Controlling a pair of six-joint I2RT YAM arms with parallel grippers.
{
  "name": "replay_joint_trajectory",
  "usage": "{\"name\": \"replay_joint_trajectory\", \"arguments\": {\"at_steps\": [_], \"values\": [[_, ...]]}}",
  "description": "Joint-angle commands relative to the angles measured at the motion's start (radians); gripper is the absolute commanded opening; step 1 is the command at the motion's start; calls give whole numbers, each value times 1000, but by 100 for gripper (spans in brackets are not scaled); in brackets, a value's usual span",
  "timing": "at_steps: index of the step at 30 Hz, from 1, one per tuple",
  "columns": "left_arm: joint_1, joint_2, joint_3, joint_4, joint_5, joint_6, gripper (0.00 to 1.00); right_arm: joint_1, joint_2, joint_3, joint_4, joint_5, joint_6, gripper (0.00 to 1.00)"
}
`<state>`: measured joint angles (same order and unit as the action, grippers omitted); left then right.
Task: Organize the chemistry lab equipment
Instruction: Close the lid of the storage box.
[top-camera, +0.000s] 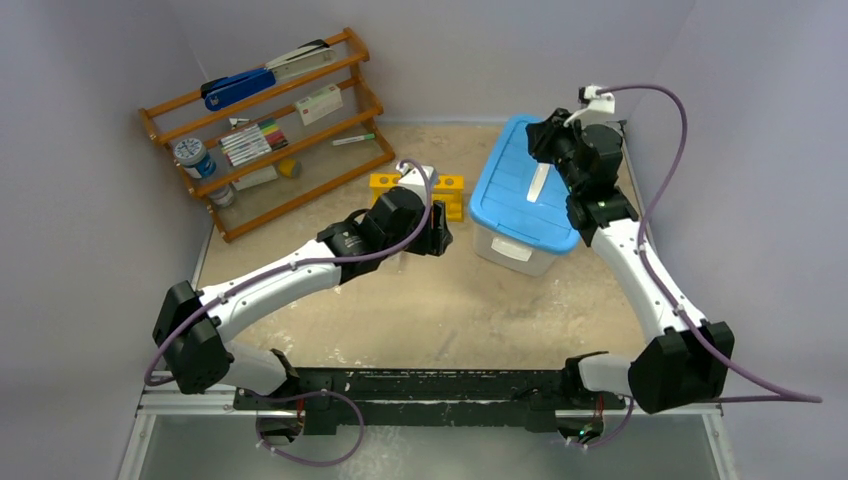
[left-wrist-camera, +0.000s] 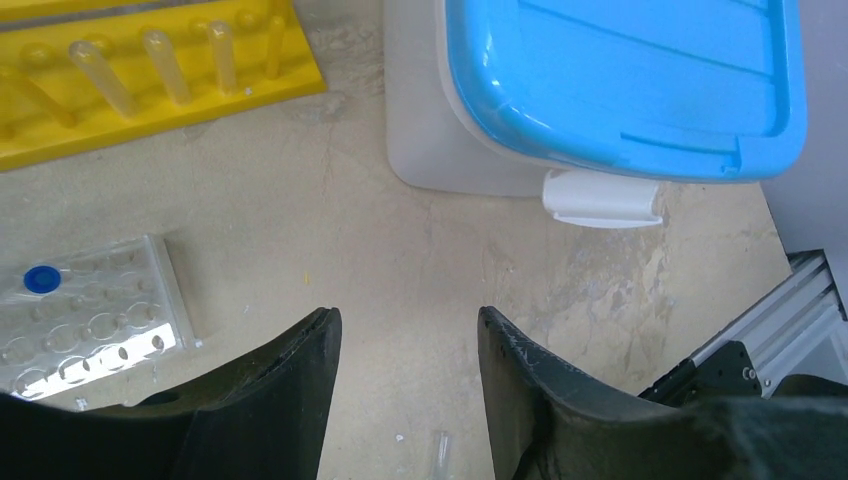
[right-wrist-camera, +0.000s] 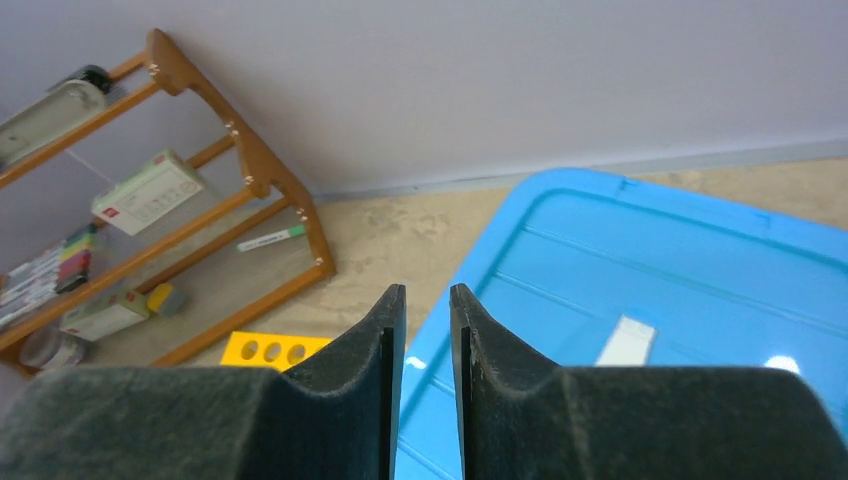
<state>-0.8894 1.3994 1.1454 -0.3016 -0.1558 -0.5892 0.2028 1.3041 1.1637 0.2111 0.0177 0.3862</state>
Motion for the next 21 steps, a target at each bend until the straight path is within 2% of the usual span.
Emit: {"name": "replay_joint_trajectory", "arguments": {"at_steps": [1,5,13,17,21], "values": [[60,-25,60,26,11,21,52,1,-18,-49,-69,95,-19,25],[97,-52,44,5,19,24,52,5,47,-64,-53,73,-50,29],[140,-144,11,-49,-3,30,52,15,296,-45,-31,34,-13,32],[148,-158,6,-65,-13,40,52,23,259,-68,19,37,10,31],[152,-156,-6,-40,-1,36,52,23,178,-21,-29,86,2,31]]}}
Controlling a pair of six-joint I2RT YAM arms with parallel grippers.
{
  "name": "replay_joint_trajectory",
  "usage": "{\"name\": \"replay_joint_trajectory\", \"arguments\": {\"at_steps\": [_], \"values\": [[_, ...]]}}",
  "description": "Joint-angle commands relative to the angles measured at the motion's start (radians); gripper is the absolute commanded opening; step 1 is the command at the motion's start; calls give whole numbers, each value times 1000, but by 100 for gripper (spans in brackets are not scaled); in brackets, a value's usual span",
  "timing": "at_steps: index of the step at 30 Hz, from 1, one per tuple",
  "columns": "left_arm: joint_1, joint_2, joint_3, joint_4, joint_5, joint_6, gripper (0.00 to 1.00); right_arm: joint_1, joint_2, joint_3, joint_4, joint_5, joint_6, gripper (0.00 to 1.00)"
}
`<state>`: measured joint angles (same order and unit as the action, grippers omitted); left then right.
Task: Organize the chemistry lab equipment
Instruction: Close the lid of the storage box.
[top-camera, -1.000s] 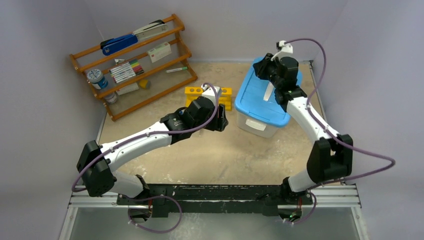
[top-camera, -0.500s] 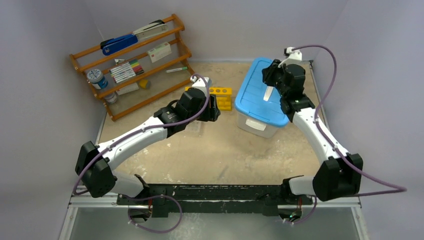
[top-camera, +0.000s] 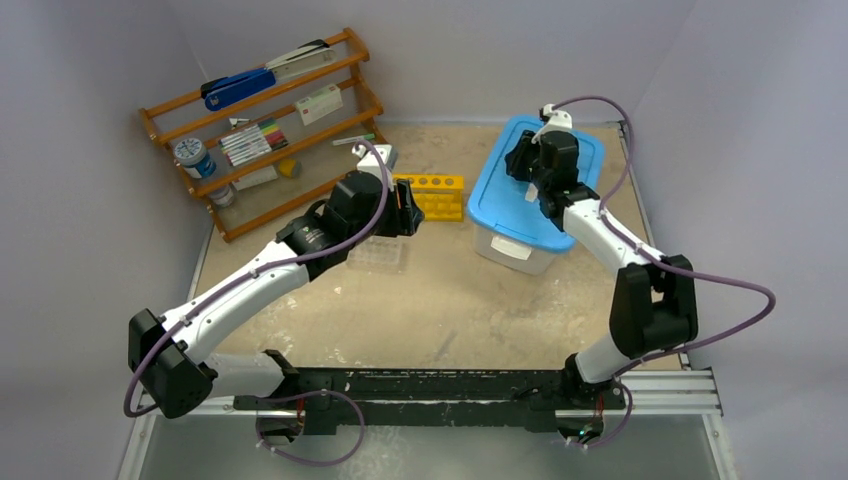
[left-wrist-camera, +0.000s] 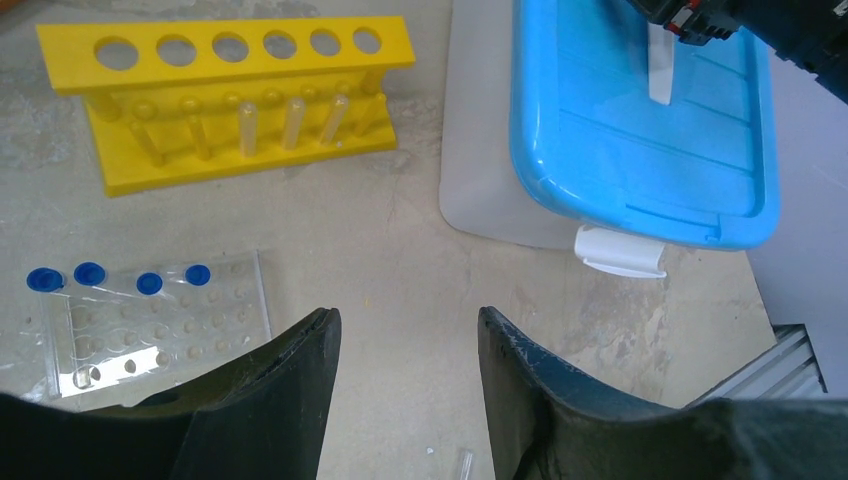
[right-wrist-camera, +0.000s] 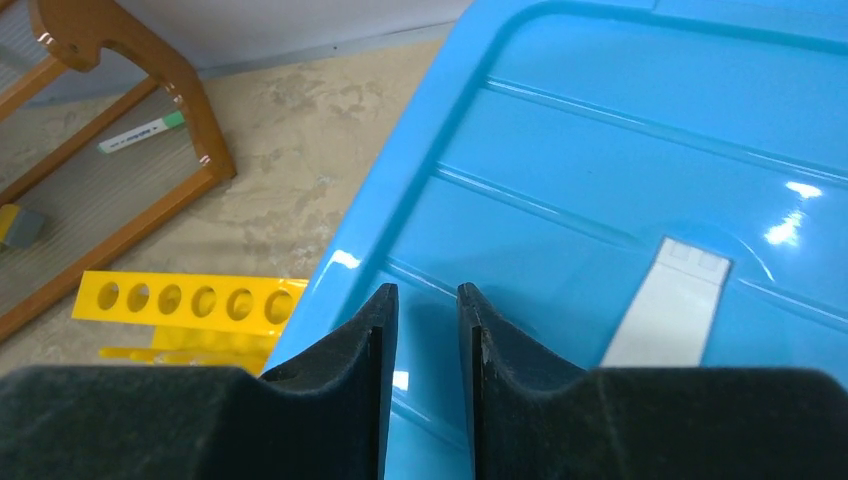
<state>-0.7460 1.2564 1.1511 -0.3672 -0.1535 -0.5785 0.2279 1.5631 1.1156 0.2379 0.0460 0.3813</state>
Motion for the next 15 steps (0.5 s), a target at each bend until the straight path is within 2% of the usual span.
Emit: {"name": "replay_joint_trajectory", "arguments": {"at_steps": [1,5,9,10,15], "values": [[8,-8,-16,39,17,23,52,-1,-108,33,-61,76,9,31],[6,23,-34,125,78,-9,51,-8,-205,55,-75,147,-27,33],[-22,54,-28,207,69,-43,45,-68,-200,103,-160,178,-76,37],[-34,65,-21,227,67,-51,42,-89,-181,124,-195,179,-83,36],[-101,171,53,260,75,-69,13,-137,-114,143,-290,246,-96,35]]}}
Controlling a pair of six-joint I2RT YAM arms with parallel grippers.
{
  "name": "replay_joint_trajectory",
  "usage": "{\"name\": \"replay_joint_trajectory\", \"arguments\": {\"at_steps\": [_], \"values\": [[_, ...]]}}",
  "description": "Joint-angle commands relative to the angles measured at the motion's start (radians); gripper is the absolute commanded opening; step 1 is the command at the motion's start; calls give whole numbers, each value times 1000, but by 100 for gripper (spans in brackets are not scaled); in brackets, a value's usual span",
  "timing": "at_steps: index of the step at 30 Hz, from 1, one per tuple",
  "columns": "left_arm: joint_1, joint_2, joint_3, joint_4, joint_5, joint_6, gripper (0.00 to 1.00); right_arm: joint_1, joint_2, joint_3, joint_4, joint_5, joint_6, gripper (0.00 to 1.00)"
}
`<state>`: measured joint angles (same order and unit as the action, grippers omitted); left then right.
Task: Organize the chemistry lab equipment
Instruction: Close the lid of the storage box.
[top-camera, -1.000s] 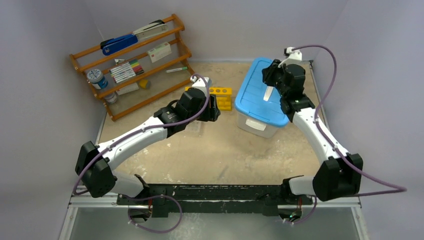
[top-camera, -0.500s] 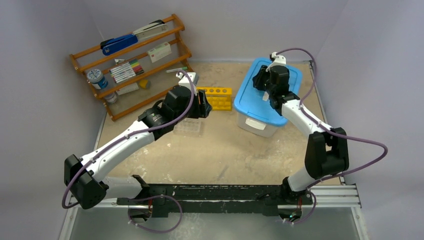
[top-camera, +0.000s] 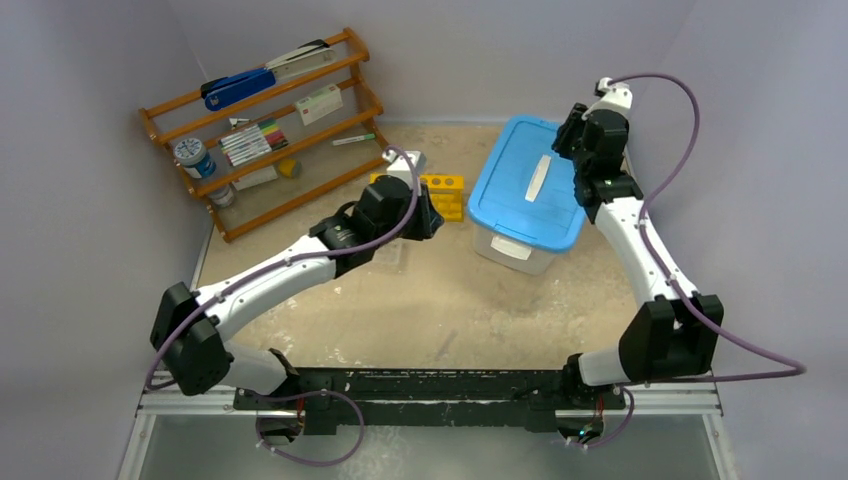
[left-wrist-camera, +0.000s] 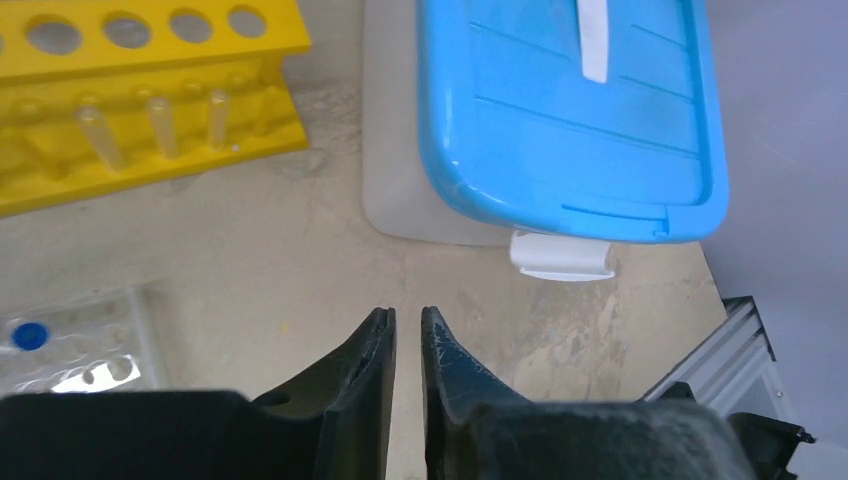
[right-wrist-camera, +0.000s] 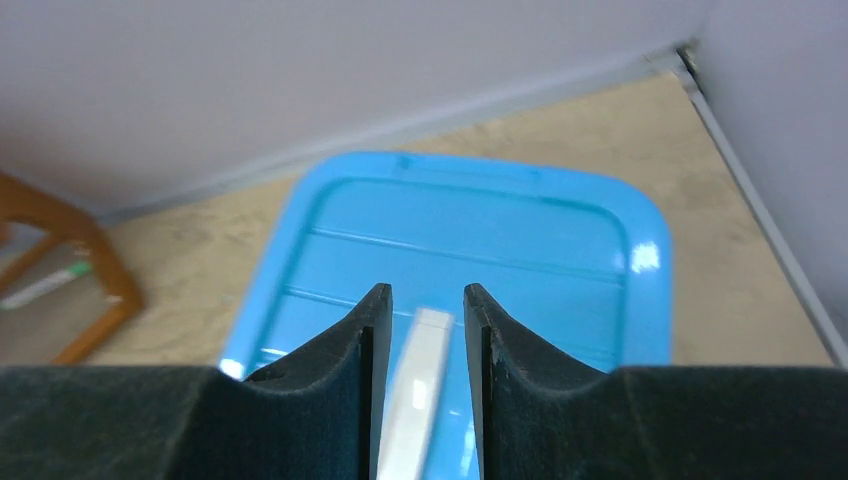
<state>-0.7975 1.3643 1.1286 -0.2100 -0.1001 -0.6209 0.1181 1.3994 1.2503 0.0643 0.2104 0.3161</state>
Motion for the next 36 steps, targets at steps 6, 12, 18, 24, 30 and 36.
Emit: {"name": "replay_joint_trajectory", "arguments": {"at_steps": [6,12,18,24,30,36], "values": [[-133,129,115,116,32,-41,0,-34,-45,-90,-72,71,-17,34],[-175,140,83,126,1,-51,9,-51,-101,-113,-101,131,-29,43],[-175,177,88,115,-35,-48,41,-69,-143,-118,-135,148,6,52],[-175,160,38,183,29,-87,57,-227,-159,-182,-138,18,96,61],[-173,169,-9,245,12,-122,57,-266,-96,-257,-81,-85,125,55],[-143,230,47,212,-11,-94,55,-266,-92,-317,-6,-173,127,52]]}}
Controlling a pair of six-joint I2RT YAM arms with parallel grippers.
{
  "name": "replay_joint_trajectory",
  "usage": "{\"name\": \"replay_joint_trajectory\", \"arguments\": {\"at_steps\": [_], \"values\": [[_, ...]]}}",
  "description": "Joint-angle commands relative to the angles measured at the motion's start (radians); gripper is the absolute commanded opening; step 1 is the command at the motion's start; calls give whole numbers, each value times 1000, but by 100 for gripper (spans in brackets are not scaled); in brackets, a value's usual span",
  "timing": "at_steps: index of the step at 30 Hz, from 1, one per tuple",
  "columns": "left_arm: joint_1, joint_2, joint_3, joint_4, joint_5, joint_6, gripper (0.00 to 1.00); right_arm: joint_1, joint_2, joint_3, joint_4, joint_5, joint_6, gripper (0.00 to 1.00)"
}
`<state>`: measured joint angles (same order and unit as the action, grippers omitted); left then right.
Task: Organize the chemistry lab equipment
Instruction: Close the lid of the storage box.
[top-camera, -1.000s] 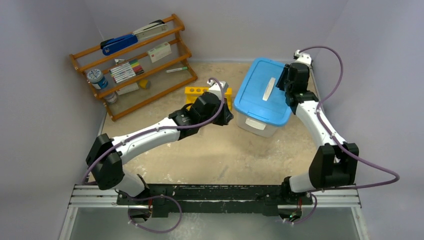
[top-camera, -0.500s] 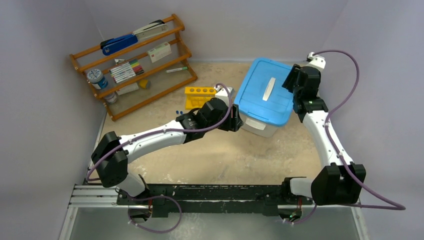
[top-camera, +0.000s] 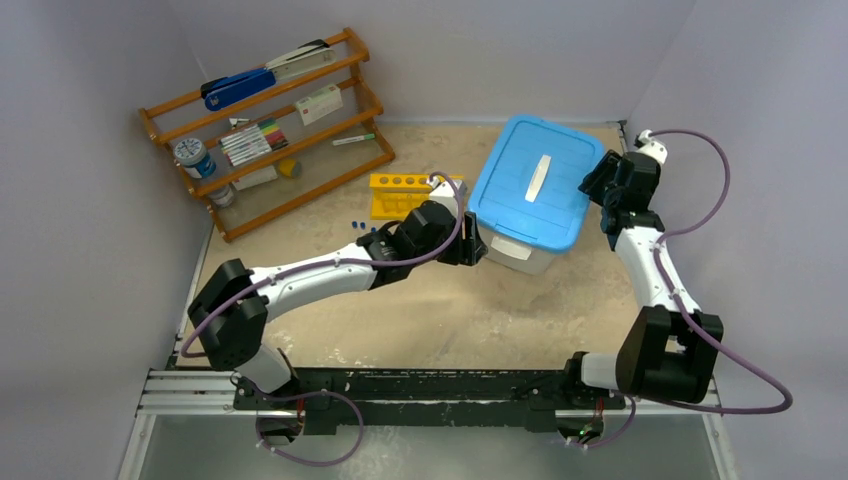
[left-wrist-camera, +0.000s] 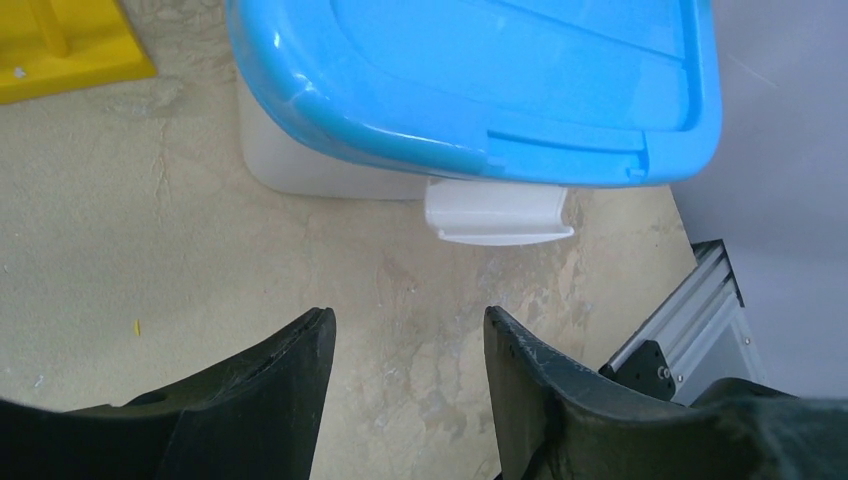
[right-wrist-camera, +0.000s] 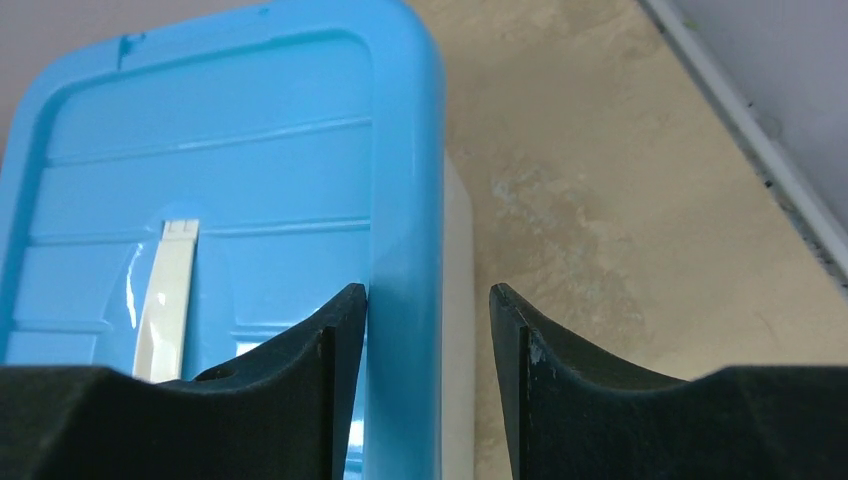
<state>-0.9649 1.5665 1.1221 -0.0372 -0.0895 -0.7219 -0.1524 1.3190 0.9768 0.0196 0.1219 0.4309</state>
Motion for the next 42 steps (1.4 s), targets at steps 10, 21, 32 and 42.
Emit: {"name": "replay_joint_trajectory", "arguments": {"at_steps": [10,21,32,42], "values": [[101,98,115,33,4,23,54,4,28,-25,-26,-75,11,45],[215,264,291,19,63,19,53,5,-95,-141,-65,-102,87,45],[227,427,530,-35,84,19,52,5,-207,-202,-133,-114,92,47],[304,451,624,-127,33,60,53,5,-382,-164,-111,-99,74,50]]}}
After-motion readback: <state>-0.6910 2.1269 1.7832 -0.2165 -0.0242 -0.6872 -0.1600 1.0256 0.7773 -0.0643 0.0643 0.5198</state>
